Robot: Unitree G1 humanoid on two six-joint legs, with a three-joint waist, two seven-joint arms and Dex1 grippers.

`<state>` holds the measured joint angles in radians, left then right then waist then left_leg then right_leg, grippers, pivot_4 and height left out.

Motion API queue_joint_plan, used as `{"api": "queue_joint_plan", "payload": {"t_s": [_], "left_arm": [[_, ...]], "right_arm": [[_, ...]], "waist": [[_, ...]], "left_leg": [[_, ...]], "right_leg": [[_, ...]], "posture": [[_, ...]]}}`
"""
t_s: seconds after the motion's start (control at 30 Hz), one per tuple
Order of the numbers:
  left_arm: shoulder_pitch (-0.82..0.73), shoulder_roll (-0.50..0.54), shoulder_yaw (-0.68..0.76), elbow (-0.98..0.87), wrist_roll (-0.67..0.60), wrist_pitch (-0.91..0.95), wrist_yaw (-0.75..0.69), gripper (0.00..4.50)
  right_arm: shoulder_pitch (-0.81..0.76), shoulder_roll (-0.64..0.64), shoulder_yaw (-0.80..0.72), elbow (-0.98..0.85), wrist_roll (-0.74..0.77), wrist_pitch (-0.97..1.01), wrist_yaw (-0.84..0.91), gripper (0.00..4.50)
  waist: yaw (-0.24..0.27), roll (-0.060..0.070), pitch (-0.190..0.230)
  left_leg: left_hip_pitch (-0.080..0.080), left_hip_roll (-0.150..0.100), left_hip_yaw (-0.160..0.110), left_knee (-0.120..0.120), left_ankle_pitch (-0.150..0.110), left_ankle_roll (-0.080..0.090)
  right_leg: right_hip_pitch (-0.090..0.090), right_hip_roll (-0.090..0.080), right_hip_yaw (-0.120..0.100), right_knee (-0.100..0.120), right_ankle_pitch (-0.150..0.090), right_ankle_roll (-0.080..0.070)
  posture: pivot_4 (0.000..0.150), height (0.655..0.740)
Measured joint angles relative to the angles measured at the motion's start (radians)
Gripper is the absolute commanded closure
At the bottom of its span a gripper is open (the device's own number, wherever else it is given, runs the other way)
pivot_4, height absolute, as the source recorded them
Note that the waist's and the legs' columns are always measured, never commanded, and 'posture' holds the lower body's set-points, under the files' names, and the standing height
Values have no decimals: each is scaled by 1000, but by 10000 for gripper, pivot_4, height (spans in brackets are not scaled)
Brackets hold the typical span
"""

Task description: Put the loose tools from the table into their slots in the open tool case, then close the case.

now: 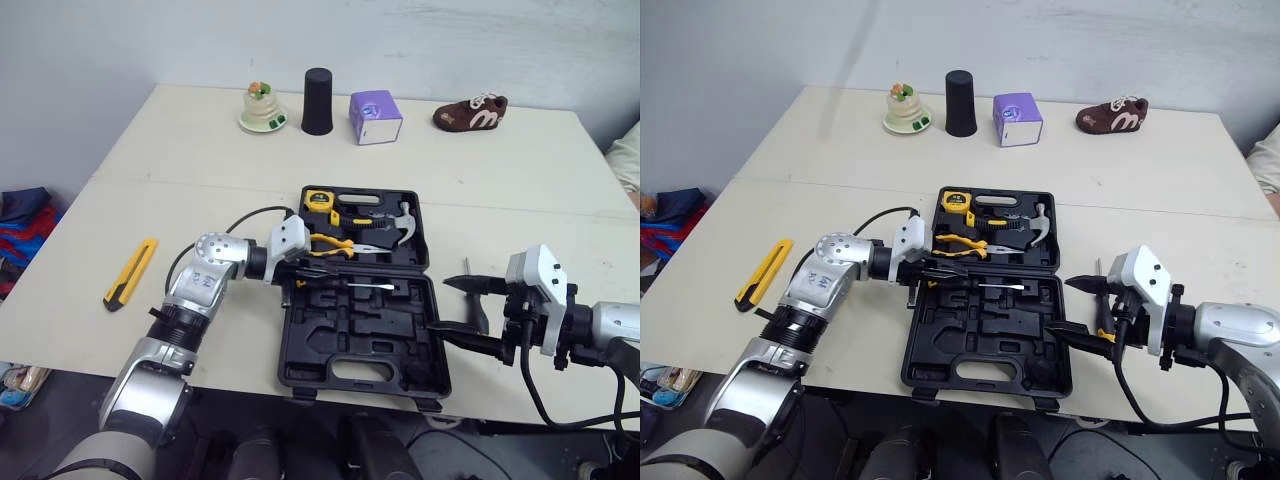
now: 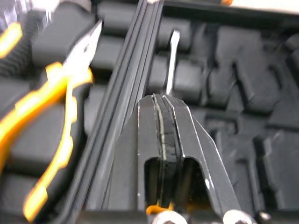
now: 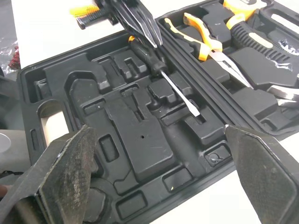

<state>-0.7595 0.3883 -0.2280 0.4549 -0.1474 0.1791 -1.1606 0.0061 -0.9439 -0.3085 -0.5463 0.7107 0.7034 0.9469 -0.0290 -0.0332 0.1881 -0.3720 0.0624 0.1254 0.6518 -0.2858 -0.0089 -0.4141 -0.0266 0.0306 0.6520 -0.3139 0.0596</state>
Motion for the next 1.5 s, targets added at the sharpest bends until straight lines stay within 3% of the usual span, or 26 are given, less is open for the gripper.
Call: {"api": "queue_joint_plan", "payload": {"t_s": [0.6,0.8,0.93,1.3,1.5], "left_arm": [[-87,-34,-113,115,137,-181,-19,44306],[-119,-30,-154,142,180,-171,-17,44306],[-109,-29,-157,143,185,-164,-12,44306],[-74,-20,-178,62,219,-105,20,44306],[-68,-21,-195,59,234,-93,45,44306]], "right_arm": [[45,4,5,-16,-1,0,-20,0],[49,13,5,-22,-13,-7,-40,0],[49,15,6,-22,-22,-8,-44,0],[20,14,19,35,-43,-28,-12,0],[17,14,27,37,-47,-28,-7,0]], "waist": [[4,-2,-4],[2,-8,-21],[1,-5,-24],[1,-3,-34],[0,-5,-44]], "left_leg": [[4,0,-2,-1,0,1],[5,0,-2,-2,0,4],[16,2,-2,-7,0,4],[17,2,-1,-8,-1,5],[23,2,-1,-20,-3,2]], "right_leg": [[6,-1,-1,-4,1,1],[12,-1,-2,-11,2,1],[23,-1,-2,-22,-1,-9],[24,-1,-1,-25,-1,-9],[36,-2,0,-36,-3,-15]], "posture": [[1500,7383],[1500,7383],[1500,7383],[1500,7383],[1500,7383]]}}
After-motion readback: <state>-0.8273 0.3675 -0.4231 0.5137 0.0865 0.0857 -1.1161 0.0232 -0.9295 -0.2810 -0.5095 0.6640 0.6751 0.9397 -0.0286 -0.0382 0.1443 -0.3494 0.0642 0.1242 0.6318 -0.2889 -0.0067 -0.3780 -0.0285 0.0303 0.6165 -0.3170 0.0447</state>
